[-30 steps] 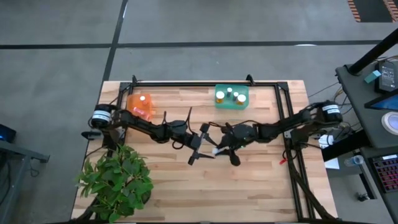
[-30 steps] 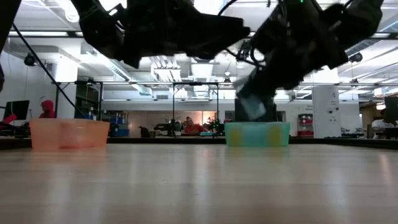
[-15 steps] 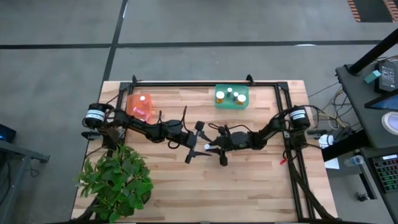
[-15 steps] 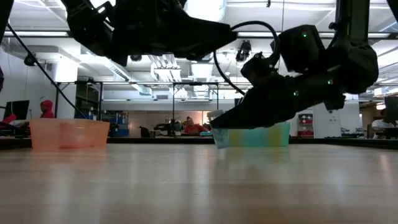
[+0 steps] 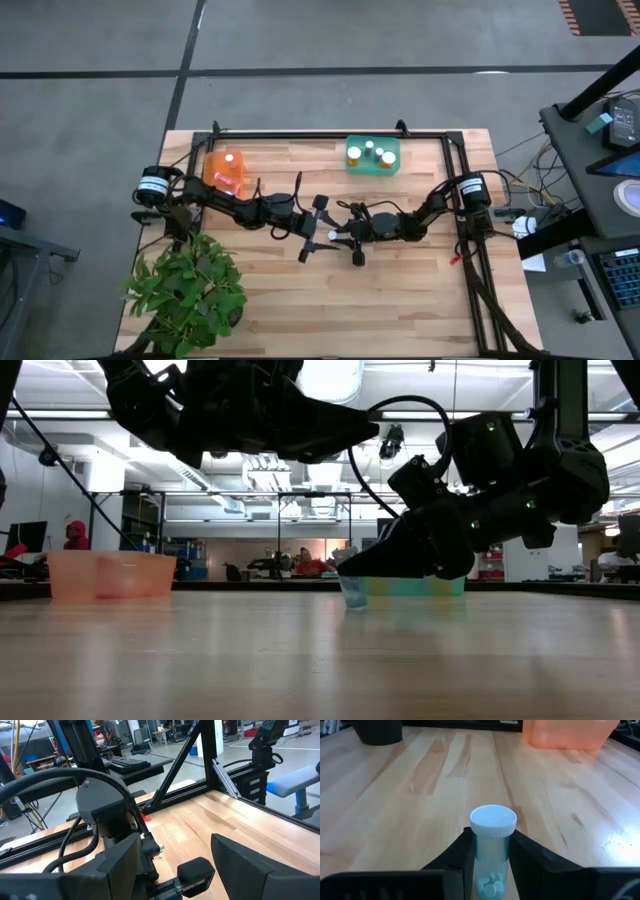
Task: Pick and place medicine bottles into bin by pill shape (circle, oval)
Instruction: Put the blue tablet bottle into the orange bin
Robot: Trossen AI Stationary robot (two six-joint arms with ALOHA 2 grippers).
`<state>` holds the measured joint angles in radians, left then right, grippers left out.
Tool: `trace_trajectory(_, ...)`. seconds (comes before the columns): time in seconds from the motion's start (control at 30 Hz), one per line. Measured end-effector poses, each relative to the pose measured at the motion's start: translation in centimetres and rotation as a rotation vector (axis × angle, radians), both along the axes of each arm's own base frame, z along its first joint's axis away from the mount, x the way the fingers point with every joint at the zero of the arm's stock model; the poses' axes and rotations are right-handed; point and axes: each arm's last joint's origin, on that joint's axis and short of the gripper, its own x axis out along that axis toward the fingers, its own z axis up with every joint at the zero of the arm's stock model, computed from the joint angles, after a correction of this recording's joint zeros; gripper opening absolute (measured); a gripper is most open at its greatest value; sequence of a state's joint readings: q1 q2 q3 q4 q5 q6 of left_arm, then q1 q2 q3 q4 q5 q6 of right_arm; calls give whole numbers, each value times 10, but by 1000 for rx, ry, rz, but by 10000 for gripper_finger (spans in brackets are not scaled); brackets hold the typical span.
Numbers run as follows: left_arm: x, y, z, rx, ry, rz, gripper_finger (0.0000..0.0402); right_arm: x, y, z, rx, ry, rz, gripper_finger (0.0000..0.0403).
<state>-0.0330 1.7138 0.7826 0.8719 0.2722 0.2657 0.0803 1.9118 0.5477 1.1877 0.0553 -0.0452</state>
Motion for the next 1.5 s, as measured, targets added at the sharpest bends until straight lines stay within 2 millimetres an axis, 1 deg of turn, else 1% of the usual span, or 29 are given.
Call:
trace_trajectory(0.13,0,0,0,1,0,17,226,0,0,0,0,5,0,109)
trace_trajectory(0.47,0,1,0,-26,10,22,226,-1,0,2,19,16,-5,183)
trace_trajectory(0.6,0,1,-3,-31,42,23,226,-1,0,5,26,4,-6,198)
trace_trajectory(0.73,0,1,-6,-56,76,42,226,-1,0,11,27,-9,-5,203)
trace_trajectory(0.83,0,1,-7,-86,97,52,226,-5,0,23,28,-23,-3,203)
trace_trajectory(0.97,-1,1,-8,-117,116,56,226,-15,0,48,16,-25,1,203)
trace_trajectory(1.03,-1,2,-9,-134,129,78,226,-24,-1,61,-1,-13,5,203)
trace_trajectory(1.2,0,5,-14,-168,198,217,226,-47,-3,95,-51,27,19,203)
trace_trajectory(1.33,3,4,-14,-227,267,241,226,-67,-5,119,-102,22,25,203)
trace_trajectory(1.43,8,0,-10,-221,331,266,226,-81,-7,130,-139,-23,7,203)
trace_trajectory(1.5,12,-4,-6,-201,384,293,226,-91,-8,135,-139,-58,2,203)
